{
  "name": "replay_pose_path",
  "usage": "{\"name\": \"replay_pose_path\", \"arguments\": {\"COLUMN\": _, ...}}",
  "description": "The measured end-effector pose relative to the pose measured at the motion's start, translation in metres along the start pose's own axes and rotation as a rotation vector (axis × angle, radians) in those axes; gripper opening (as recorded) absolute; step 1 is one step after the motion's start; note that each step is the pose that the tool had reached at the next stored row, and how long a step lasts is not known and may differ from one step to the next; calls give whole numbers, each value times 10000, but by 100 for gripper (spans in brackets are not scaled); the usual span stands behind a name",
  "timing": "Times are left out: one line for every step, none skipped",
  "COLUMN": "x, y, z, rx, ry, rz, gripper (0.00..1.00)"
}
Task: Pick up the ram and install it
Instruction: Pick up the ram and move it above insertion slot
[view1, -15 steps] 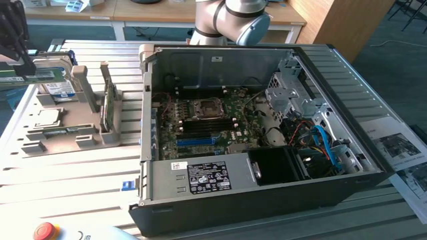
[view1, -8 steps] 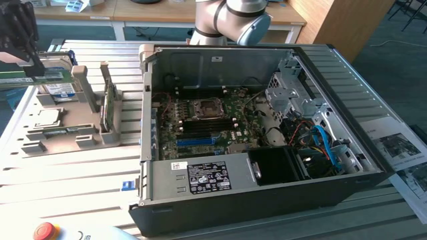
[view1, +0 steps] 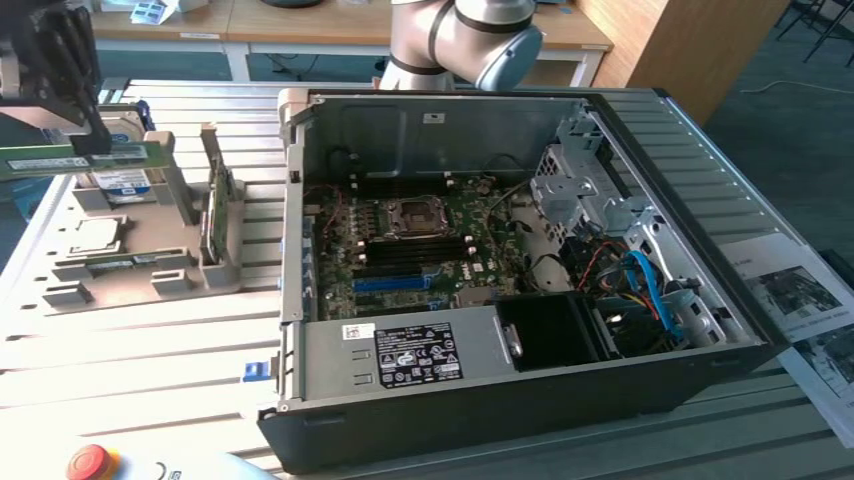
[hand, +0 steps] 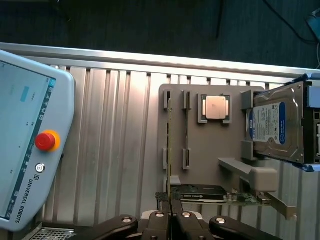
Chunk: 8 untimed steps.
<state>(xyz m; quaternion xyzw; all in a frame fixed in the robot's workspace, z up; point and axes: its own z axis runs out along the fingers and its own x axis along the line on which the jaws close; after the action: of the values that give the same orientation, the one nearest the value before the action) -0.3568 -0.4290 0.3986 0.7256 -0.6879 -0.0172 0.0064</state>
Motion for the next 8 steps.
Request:
{"name": "replay_pose_path", "arguments": {"x": 5, "y": -21, "z": 0, "rx": 0, "ry": -1, "rz": 0, "gripper": 12}}
{"name": "replay_pose_path", "arguments": {"x": 10, "y": -42, "z": -1, "rx": 0, "ry": 0, "rz": -1, "gripper": 12}}
{"name": "replay_pose_path", "arguments": {"x": 14, "y": -63, "z": -2, "rx": 0, "ry": 0, "rz": 0, "gripper": 12}}
{"name": "replay_pose_path", "arguments": {"x": 18, "y": -84, "z": -3, "rx": 0, "ry": 0, "rz": 0, "gripper": 12}}
{"name": "replay_pose_path", "arguments": {"x": 23, "y": -108, "z": -4, "rx": 0, "ry": 1, "rz": 0, "gripper": 12}}
{"name": "replay_pose_path", "arguments": {"x": 28, "y": -130, "z": -5, "rx": 0, "ry": 0, "rz": 0, "gripper": 12}}
{"name": "replay_pose_path", "arguments": {"x": 33, "y": -152, "z": -6, "rx": 0, "ry": 0, "rz": 0, "gripper": 12}}
{"name": "replay_pose_path", "arguments": {"x": 38, "y": -174, "z": -6, "rx": 1, "ry": 0, "rz": 1, "gripper": 12}}
